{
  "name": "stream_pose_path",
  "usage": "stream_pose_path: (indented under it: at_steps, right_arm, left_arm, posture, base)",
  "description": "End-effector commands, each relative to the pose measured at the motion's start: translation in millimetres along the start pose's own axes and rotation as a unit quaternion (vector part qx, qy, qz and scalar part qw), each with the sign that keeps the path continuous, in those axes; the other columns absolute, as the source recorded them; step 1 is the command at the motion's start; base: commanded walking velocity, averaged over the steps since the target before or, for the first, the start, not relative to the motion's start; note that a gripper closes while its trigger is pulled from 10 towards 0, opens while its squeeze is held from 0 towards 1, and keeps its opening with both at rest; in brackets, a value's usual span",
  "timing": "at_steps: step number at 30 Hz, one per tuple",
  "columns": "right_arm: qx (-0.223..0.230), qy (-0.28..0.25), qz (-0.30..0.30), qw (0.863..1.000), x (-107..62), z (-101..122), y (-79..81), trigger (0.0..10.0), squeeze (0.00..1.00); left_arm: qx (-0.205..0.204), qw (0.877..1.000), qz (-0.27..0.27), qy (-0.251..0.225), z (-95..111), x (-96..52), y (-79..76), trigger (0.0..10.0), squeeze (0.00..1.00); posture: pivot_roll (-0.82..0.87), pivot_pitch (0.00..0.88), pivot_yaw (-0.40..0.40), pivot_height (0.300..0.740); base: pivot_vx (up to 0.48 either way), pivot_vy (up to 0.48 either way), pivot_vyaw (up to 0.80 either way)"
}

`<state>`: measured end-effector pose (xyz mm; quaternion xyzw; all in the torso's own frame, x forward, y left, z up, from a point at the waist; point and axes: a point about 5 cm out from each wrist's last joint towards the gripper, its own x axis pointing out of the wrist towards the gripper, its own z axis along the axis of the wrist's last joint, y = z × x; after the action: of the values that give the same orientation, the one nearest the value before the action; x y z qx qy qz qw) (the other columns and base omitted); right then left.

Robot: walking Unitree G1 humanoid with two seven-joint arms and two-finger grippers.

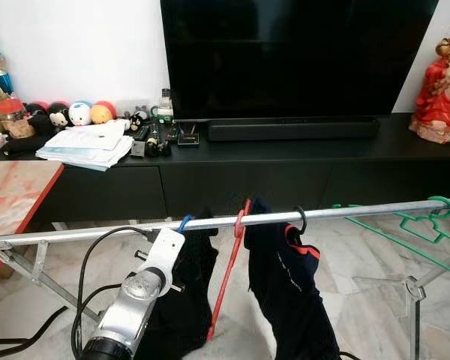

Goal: Hang hanger

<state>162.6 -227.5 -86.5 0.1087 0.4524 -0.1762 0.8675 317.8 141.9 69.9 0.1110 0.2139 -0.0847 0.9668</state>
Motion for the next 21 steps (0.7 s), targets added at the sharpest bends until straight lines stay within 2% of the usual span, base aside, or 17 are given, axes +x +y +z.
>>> stream_pose_path:
  at_steps: [1, 2, 3, 4, 5, 9, 14, 20, 21]
  right_arm:
    - [-0.003, 0.005, -0.002, 1.000, -0.3, -1.8, -1.1, 10.0, 0.00]
    - [-0.003, 0.005, -0.001, 1.000, -0.2, -1.8, -0.7, 10.0, 0.00]
    - [-0.003, 0.006, -0.001, 1.000, -0.2, -1.8, -0.6, 10.0, 0.00]
    - [-0.002, 0.006, -0.001, 1.000, -0.2, -1.8, -0.5, 10.0, 0.00]
    - [-0.002, 0.006, 0.000, 1.000, -0.2, -1.8, -0.4, 10.0, 0.00]
    - [-0.004, 0.006, -0.001, 1.000, -0.2, -1.7, -0.6, 10.0, 0.00]
    - [-0.006, 0.007, 0.001, 1.000, -0.2, -2.1, -0.8, 10.0, 0.00]
    - [-0.008, 0.009, 0.002, 1.000, -0.5, -3.2, -1.3, 10.0, 0.00]
    - [-0.008, 0.009, 0.002, 1.000, -0.5, -3.2, -1.3, 10.0, 0.00]
  left_arm:
    - [-0.016, 0.999, 0.014, 0.033, -12.3, -0.1, 6.4, 10.0, 0.00]
    - [-0.036, 0.999, 0.009, 0.033, -14.5, -0.4, 5.4, 10.0, 0.12]
    - [-0.048, 0.998, 0.006, 0.033, -15.5, -0.6, 4.7, 10.0, 0.72]
    - [-0.058, 0.998, 0.003, 0.032, -15.9, -1.0, 4.1, 10.0, 0.72]
    - [-0.075, 0.997, -0.005, 0.021, -13.9, -2.5, 2.7, 10.0, 1.00]
    - [-0.094, 0.995, -0.018, -0.018, -8.4, -8.4, 1.2, 10.0, 1.00]
    - [-0.106, 0.994, -0.018, -0.034, -9.8, -18.3, 4.0, 10.0, 1.00]
    - [-0.137, 0.987, -0.041, -0.069, -9.6, -41.9, 6.0, 10.0, 1.00]
    - [-0.137, 0.987, -0.041, -0.069, -9.6, -41.9, 6.0, 10.0, 1.00]
  posture:
    - [0.09, 0.000, 0.012, 0.740]
    - [0.09, 0.000, 0.014, 0.740]
    - [0.09, 0.000, 0.014, 0.740]
    - [0.09, 0.000, 0.015, 0.740]
    - [0.09, 0.000, 0.016, 0.740]
    - [0.10, 0.000, 0.014, 0.740]
    - [0.10, 0.000, 0.017, 0.740]
    - [0.12, 0.000, 0.015, 0.740]
    - [0.12, 0.000, 0.015, 0.740]
  base:
    - [0.000, 0.000, 0.00]
    - [0.000, 0.000, 0.00]
    - [0.000, 0.000, 0.00]
    - [0.000, 0.000, 0.00]
    - [0.000, 0.000, 0.00]
    - [0.000, 0.000, 0.00]
    - [0.000, 0.000, 0.00]
    - [0.000, 0.000, 0.00]
    - [0.000, 0.000, 0.00]
